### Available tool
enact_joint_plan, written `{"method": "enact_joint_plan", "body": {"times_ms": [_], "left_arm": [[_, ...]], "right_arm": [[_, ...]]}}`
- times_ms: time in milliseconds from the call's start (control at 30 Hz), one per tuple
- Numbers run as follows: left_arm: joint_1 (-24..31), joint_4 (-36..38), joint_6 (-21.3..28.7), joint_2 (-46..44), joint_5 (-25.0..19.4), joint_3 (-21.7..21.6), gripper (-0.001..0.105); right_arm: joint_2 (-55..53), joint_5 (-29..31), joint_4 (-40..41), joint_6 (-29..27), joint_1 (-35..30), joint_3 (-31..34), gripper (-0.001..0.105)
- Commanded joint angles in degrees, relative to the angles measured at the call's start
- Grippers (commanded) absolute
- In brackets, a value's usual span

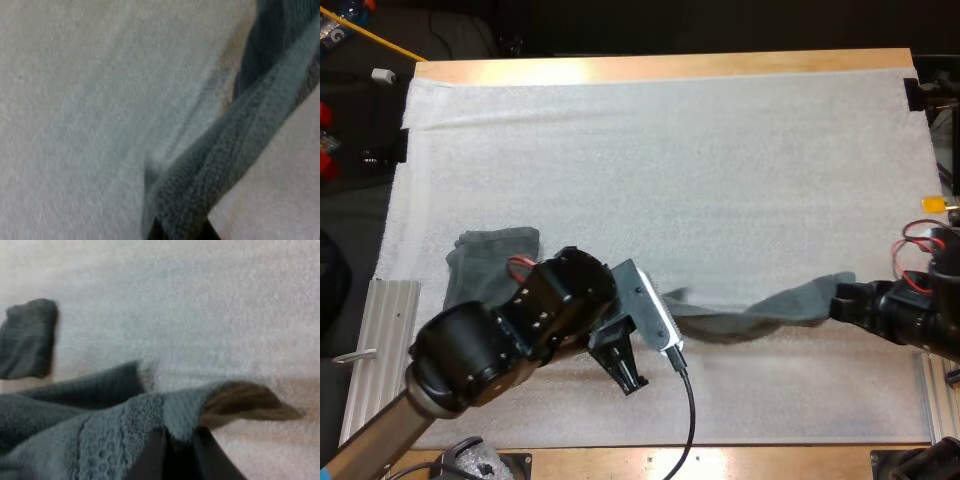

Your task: Pick towel from pile, fold and stack

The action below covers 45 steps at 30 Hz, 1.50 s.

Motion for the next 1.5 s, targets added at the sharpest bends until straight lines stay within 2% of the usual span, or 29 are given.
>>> {"method": "enact_joint_plan", "body": {"times_ms": [0, 167, 367, 433, 633, 733, 833, 900, 1000, 1100, 1233, 1400, 1467], "left_arm": [[-0.3, 1.8, -1.4, -0.4, -0.8, -0.9, 0.0], [-1.1, 4.8, -2.9, -2.9, 0.3, -2.1, 0.0], [-7.5, 6.7, -6.3, -4.8, 0.4, -2.3, 0.0], [-9.1, 6.7, -6.6, -4.8, 0.1, -2.3, 0.0], [-9.2, 5.6, -4.9, -3.4, -6.2, -1.6, 0.0], [-7.3, 1.5, -2.2, -1.8, -5.8, 0.8, 0.0], [-3.5, -3.9, 1.7, 0.4, -5.2, 4.6, 0.0], [0.2, -8.2, 4.7, 2.7, -5.1, 7.4, 0.0], [6.3, -14.3, 7.4, 6.5, -3.0, 9.5, 0.0], [12.3, -19.4, 8.6, 11.3, 3.0, 9.9, 0.0], [18.1, -24.3, 8.9, 16.8, 5.8, 9.9, 0.0], [23.7, -27.7, 9.2, 23.0, 12.1, 9.9, 0.0], [25.0, -28.3, 9.2, 25.1, 12.4, 9.9, 0.0]], "right_arm": [[-0.7, -0.5, 1.8, 0.5, 0.1, -1.3, 0.0], [-2.0, -5.2, 8.0, 0.5, 0.1, -5.3, 0.0], [-2.2, -12.4, 10.1, 2.5, 0.1, -5.8, 0.0], [-2.2, -13.0, 10.3, 2.6, 0.1, -5.6, 0.0], [-1.1, -12.8, 10.2, 2.6, 0.1, -4.5, 0.0], [0.7, -12.8, 8.5, 2.3, 0.1, -0.6, 0.0], [3.2, -11.9, 1.8, 2.1, 0.1, 4.2, 0.0], [6.0, -9.2, -5.5, 2.3, 0.1, 8.2, 0.0], [11.5, -7.9, -14.0, 4.5, 0.0, 11.9, 0.0], [18.0, -7.1, -21.9, 7.7, -0.1, 13.5, 0.0], [25.4, -5.9, -30.8, 11.8, -0.1, 13.4, 0.0], [33.5, -5.9, -40.8, 18.5, -0.1, 13.4, 0.0], [35.5, -5.2, -43.6, 20.2, -0.4, 13.4, 0.0]]}}
